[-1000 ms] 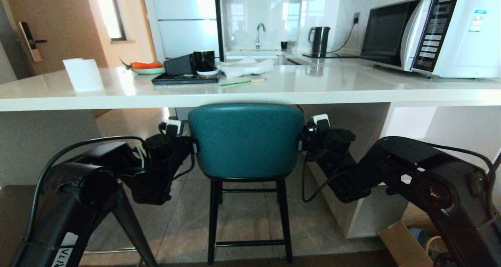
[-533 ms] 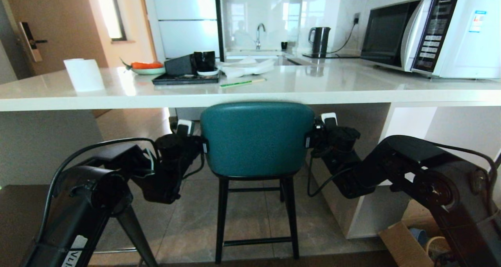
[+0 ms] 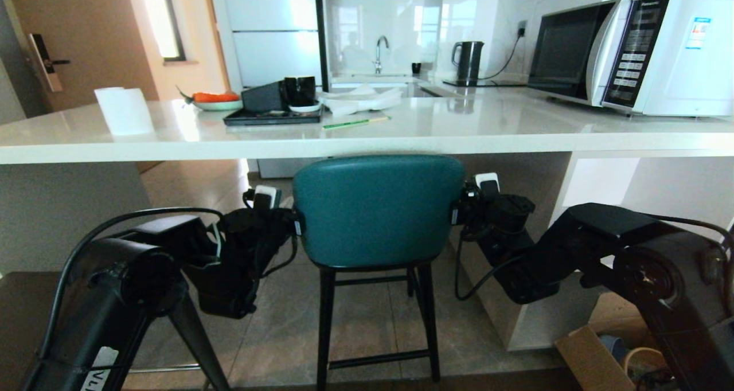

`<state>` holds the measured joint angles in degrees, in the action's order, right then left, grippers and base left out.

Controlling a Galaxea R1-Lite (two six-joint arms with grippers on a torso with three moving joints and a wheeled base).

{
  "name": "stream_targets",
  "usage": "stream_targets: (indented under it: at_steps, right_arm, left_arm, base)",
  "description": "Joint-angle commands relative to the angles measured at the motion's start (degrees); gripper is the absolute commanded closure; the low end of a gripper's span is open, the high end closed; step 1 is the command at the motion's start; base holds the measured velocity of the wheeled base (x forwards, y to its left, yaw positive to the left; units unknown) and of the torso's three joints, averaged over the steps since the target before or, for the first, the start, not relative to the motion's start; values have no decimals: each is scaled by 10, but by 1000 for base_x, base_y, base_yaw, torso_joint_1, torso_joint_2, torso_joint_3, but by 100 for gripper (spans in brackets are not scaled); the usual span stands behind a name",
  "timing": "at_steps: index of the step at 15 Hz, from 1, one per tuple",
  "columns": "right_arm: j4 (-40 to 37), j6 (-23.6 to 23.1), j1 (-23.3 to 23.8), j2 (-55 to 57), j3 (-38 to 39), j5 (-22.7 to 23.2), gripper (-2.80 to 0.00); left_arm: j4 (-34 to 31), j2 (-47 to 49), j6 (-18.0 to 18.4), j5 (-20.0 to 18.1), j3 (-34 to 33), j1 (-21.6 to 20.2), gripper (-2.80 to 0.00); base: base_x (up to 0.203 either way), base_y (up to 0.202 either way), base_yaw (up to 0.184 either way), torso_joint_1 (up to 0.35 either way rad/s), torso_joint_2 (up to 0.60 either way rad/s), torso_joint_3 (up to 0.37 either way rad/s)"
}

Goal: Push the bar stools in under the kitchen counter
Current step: Push the blue chair back under the dining table

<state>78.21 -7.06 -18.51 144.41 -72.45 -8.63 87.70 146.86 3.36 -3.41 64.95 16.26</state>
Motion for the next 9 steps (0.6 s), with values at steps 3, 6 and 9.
stream_targets:
  at_steps: [3, 6, 9]
  right_arm:
    - [9, 0, 37, -42, 40, -7, 0]
    - [9, 0, 35, -77, 70, -7, 0]
    - [9, 0, 19, -89, 83, -7, 0]
  left_arm:
    - [0, -35, -1, 3, -85, -39, 0]
    - [0, -39, 0, 3, -81, -44, 0]
    - [0, -19, 6, 1, -24, -39, 0]
  base:
    - [0, 0, 0, 0, 0, 0]
    - [0, 0, 0, 0, 0, 0]
    - [0, 0, 0, 0, 0, 0]
